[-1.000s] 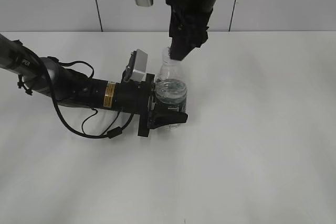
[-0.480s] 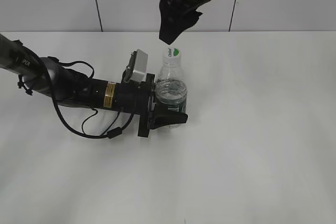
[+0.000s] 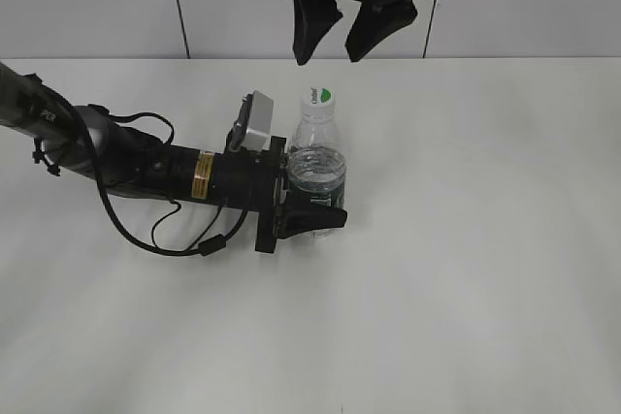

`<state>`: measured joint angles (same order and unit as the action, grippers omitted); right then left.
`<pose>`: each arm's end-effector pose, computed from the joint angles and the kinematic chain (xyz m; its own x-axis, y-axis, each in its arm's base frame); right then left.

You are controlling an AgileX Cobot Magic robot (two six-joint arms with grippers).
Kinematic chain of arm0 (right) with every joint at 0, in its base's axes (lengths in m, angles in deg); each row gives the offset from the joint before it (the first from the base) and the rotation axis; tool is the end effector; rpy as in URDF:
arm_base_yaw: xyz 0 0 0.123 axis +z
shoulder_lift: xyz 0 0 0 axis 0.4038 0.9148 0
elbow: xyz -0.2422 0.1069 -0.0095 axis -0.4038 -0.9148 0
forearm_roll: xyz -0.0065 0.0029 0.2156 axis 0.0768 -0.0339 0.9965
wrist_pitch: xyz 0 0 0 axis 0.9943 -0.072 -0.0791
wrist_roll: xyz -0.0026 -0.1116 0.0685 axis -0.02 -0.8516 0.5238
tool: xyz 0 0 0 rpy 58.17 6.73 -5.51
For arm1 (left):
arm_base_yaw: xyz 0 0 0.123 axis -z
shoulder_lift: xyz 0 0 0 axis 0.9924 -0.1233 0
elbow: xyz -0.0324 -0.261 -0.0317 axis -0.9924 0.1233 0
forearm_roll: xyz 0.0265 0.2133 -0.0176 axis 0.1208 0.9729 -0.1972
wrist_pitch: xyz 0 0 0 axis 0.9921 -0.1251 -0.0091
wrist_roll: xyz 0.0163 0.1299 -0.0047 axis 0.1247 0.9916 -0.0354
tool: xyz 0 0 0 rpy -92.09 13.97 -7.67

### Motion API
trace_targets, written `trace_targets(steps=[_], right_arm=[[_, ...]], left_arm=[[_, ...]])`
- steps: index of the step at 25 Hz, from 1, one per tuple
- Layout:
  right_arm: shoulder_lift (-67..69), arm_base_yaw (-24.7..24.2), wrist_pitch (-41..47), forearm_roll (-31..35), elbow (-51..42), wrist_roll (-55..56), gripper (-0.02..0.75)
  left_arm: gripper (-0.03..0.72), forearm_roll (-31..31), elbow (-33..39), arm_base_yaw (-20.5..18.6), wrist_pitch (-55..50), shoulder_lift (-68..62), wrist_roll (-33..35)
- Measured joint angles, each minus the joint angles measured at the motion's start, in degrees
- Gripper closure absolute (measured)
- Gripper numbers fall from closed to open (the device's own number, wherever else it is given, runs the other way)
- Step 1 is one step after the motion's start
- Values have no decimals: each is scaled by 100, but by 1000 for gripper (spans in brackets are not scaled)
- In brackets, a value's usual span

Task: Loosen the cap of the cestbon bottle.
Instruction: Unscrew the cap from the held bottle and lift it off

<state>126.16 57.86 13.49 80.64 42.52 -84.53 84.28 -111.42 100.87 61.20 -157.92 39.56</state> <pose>0.3271 0.2475 0.2533 -0.8325 -0.4298 -0.3496 -0.5136 0.8354 0.1957 0.3423 -0.2402 0.0522 -0.0562 0.2395 -0.9693 0.9971 -0.0373 -0.0670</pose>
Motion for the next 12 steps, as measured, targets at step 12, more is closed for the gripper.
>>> trace_targets(steps=[12], right_arm=[[172,0,0,-35,0,1937,286]], left_arm=[[278,-6,0,0,-22,0,-12]])
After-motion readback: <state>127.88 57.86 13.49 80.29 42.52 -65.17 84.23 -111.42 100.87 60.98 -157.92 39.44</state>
